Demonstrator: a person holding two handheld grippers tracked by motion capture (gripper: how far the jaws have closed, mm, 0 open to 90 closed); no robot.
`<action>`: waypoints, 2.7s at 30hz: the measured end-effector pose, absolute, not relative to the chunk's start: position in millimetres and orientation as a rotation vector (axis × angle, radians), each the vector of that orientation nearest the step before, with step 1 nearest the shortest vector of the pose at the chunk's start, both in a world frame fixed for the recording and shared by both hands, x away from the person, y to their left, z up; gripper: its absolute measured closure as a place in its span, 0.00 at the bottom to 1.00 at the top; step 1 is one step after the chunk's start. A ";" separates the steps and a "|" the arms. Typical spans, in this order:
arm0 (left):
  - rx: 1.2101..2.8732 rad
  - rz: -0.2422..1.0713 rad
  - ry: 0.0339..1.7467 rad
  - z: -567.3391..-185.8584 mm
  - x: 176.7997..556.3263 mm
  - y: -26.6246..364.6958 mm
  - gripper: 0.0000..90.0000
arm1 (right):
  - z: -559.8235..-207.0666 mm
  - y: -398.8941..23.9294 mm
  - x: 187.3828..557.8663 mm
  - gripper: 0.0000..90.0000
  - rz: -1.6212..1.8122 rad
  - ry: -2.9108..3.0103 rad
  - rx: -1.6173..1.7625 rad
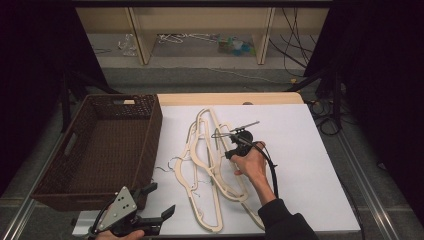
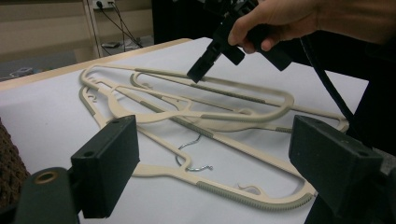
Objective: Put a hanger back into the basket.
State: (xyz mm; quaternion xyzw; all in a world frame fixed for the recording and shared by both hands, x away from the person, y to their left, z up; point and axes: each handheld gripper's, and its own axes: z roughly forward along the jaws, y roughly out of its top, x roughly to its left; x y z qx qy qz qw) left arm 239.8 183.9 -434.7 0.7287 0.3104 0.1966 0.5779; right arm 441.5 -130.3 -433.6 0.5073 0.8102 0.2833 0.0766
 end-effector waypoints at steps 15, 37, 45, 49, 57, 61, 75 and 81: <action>1.761 0.453 0.748 -442.0 247.5 170.7 0.19 | -428.9 -134.9 444.3 0.88 0.845 2.513 1.464; 2.072 0.620 0.686 -481.1 335.0 106.7 0.25 | -411.9 -140.6 438.4 0.88 0.789 2.610 1.338; 2.182 0.687 0.619 -486.9 345.0 101.3 0.28 | -407.1 -140.4 436.8 0.88 0.760 2.638 1.312; 2.187 0.686 0.634 -489.5 348.0 99.0 0.32 | -406.9 -140.6 436.9 0.88 0.748 2.653 1.300; 2.166 0.669 0.680 -487.8 351.1 106.1 0.34 | -407.0 -146.7 438.1 0.88 0.728 2.698 1.252; 2.126 0.642 0.686 -485.5 350.8 108.4 0.36 | -408.4 -153.2 440.7 0.88 0.708 2.724 1.240; 2.264 0.805 0.647 -491.5 362.0 113.9 0.36 | -393.7 -155.0 448.7 0.88 0.665 2.783 1.186; 2.267 0.836 0.638 -497.9 365.9 107.7 0.36 | -388.6 -151.7 449.8 0.88 0.653 2.785 1.171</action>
